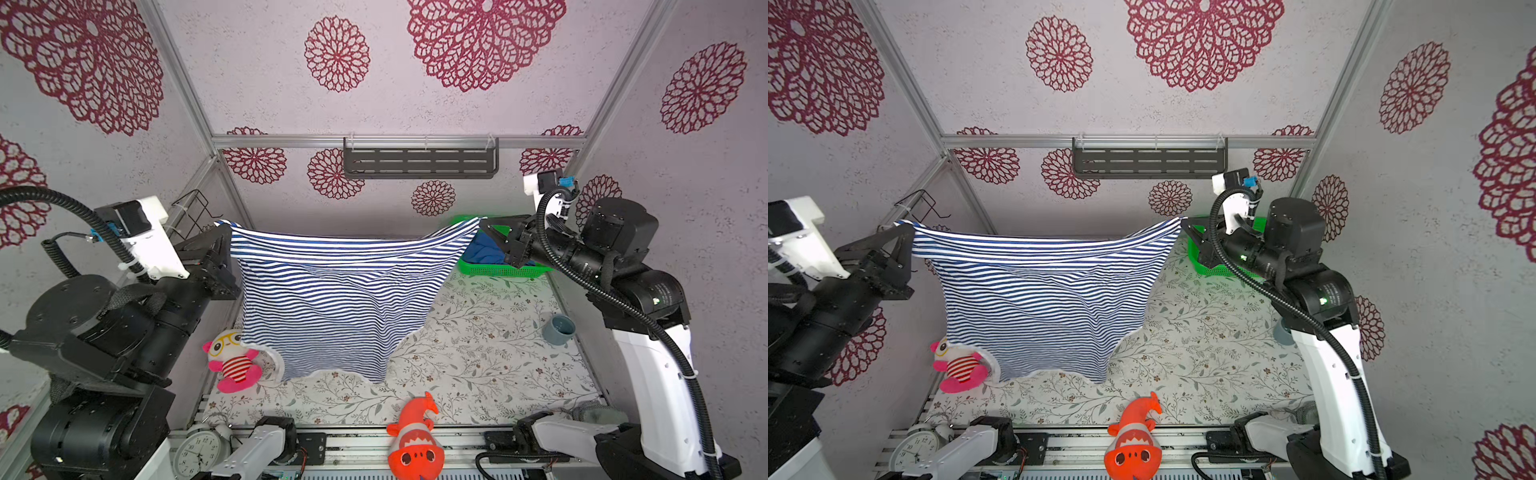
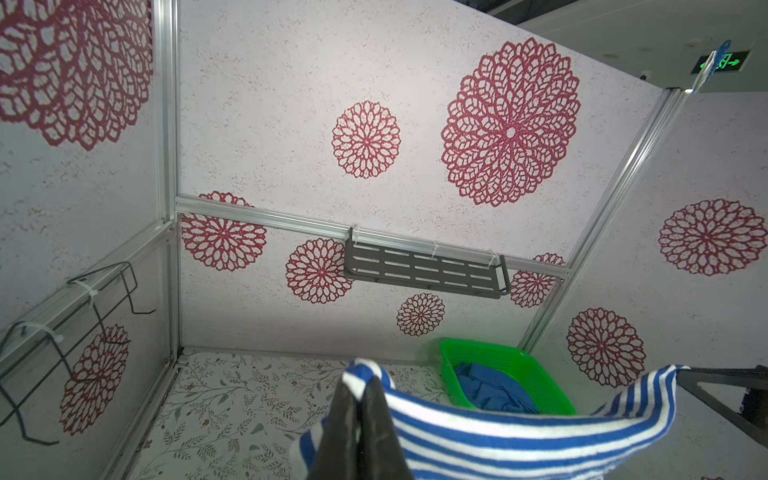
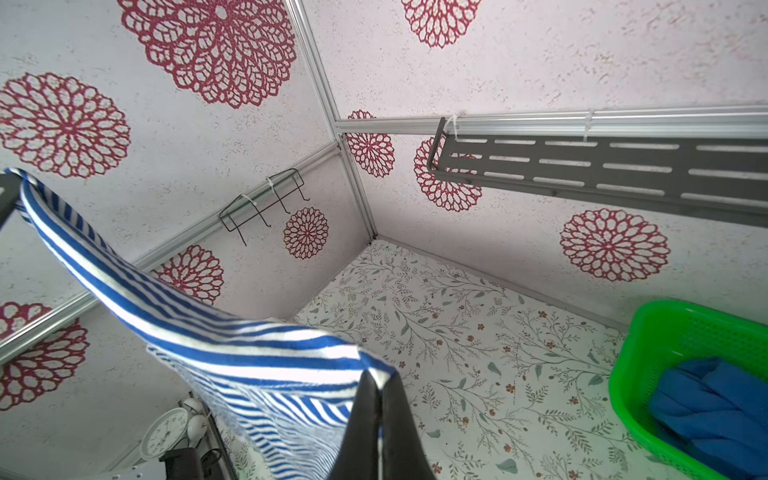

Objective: Fold and stack the tank tops
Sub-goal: 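Swing the raised tank top toward the robot with both grippers, then lower the tank top flat onto the table with both grippers and release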

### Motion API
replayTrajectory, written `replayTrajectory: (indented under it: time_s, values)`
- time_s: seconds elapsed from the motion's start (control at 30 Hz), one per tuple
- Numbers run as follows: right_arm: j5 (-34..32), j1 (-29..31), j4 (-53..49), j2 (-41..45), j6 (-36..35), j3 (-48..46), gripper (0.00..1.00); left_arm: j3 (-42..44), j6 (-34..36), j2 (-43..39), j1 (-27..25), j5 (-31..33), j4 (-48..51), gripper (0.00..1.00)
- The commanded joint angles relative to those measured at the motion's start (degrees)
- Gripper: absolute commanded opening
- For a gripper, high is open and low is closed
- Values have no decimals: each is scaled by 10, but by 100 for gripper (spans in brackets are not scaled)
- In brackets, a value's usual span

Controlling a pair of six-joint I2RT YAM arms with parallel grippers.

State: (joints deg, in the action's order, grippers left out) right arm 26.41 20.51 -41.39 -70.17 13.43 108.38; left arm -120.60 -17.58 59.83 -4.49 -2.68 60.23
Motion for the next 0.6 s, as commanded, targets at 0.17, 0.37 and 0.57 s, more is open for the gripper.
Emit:
replayTrajectory:
  time_s: [0.17, 0.37, 0.57]
  values:
    - [-24, -6, 75, -124, 59, -115, 0, 209, 6, 125, 23, -3, -60, 0]
    - [-87, -19, 179, -266, 51, -140, 0, 303, -20, 272, 63, 18, -207, 0]
    - [-94, -37, 220, -458, 52, -38, 0, 242, -36, 475, 82, 3, -289, 0]
